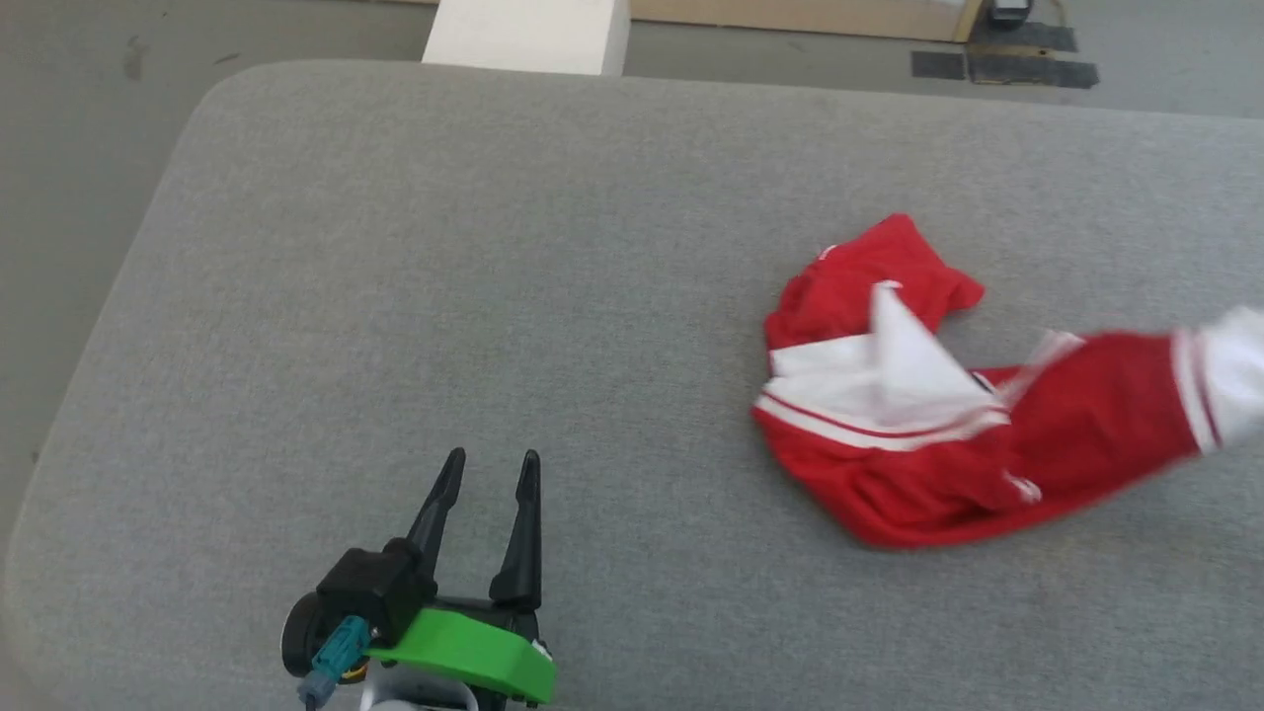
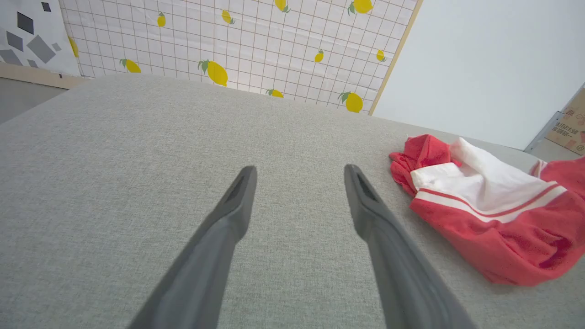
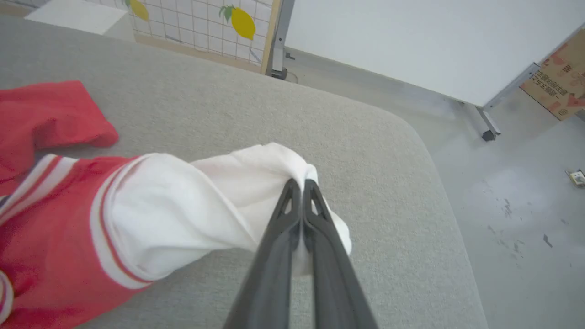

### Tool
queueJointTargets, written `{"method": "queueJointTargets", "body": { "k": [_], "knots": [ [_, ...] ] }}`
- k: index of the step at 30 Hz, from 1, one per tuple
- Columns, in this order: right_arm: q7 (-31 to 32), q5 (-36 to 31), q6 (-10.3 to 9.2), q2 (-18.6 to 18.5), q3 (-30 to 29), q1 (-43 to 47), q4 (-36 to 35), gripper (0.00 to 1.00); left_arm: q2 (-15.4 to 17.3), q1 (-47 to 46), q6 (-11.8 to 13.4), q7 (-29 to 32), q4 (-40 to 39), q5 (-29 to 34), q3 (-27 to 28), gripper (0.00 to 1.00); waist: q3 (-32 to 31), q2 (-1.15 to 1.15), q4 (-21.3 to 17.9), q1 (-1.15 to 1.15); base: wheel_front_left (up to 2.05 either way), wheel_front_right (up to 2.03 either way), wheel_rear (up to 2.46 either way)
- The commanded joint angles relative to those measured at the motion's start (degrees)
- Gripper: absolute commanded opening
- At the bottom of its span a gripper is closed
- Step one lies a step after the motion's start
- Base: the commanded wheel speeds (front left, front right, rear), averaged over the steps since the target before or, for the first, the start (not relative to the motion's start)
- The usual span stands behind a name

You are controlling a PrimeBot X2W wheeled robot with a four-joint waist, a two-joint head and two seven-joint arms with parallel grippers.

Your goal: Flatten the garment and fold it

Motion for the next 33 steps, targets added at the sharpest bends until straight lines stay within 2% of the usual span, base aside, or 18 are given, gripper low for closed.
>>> {"method": "queueJointTargets", "body": {
  "k": [1, 4, 9, 10, 12, 13, 17, 22, 27, 33],
  "knots": [
    [-0.3, -1.5, -0.09, 0.8, -1.8, 2.5, 1.2, 0.00, -0.1, -0.7, -0.1, -0.3, 0.2, -0.2, 0.0, 1.00, 1.0, 0.00, 1.4, 0.00, 0.00, 0.00, 0.00],
    [-1.1, -3.0, -0.09, 3.4, -5.5, 5.2, 4.5, 0.00, -0.1, -0.6, -0.2, -0.3, 0.3, 0.1, 0.1, 1.00, 1.6, 0.00, 2.3, 0.00, 0.00, 0.00, 0.00],
    [-4.0, -5.5, -0.09, 6.5, -7.1, 5.4, 9.6, 0.00, -0.1, -0.9, -0.3, -0.3, 0.3, 0.3, 0.4, 1.00, 2.1, 0.00, 2.7, 0.00, 0.00, 0.00, 0.00],
    [-4.8, -6.1, -0.09, 6.8, -7.3, 5.0, 10.7, 0.28, -0.1, -1.0, -0.3, -0.3, 0.4, 0.4, 0.4, 1.00, 2.1, 0.00, 2.7, 0.00, 0.00, 0.00, 0.00],
    [-6.2, -6.9, -0.09, 7.3, -7.7, 4.0, 12.0, 0.72, -0.1, -1.2, -0.2, -0.3, 0.5, 0.3, 0.5, 1.00, 1.9, 0.00, 2.5, 0.00, 0.00, 0.00, 0.00],
    [-6.8, -7.1, -0.09, 7.5, -8.0, 3.5, 12.4, 1.00, -0.1, -1.2, -0.1, -0.3, 0.6, 0.2, 0.5, 1.00, 1.7, 0.00, 2.4, 0.00, 0.00, 0.00, 0.00],
    [-8.7, -7.3, -0.09, 7.6, -7.8, 1.8, 12.6, 1.00, -0.1, -0.9, 0.0, -0.3, 0.9, -0.1, 0.3, 1.00, 0.2, 0.00, 1.7, 0.00, 0.00, 0.00, 0.00],
    [-7.7, -3.1, -0.09, 8.5, -4.0, 0.8, 5.1, 1.00, -0.1, 0.5, 0.0, -0.3, 1.4, -0.7, 0.5, 1.00, -3.1, 0.00, 1.3, 0.00, 0.00, 0.00, 0.00],
    [-1.5, 3.1, -0.09, 8.9, 4.3, 0.7, 0.0, 1.00, -0.1, 1.3, -0.3, -0.3, 1.3, -0.8, 0.9, 1.00, -3.8, 0.00, 1.5, 0.00, 0.00, 0.00, 0.00],
    [7.5, 8.3, -0.09, 6.9, 13.5, -0.9, 0.4, 1.00, -0.1, 1.1, -0.5, -0.3, 1.1, -1.2, 0.0, 1.00, -2.6, 0.00, 3.0, 0.00, 0.00, 0.00, 0.00]
  ]
}}
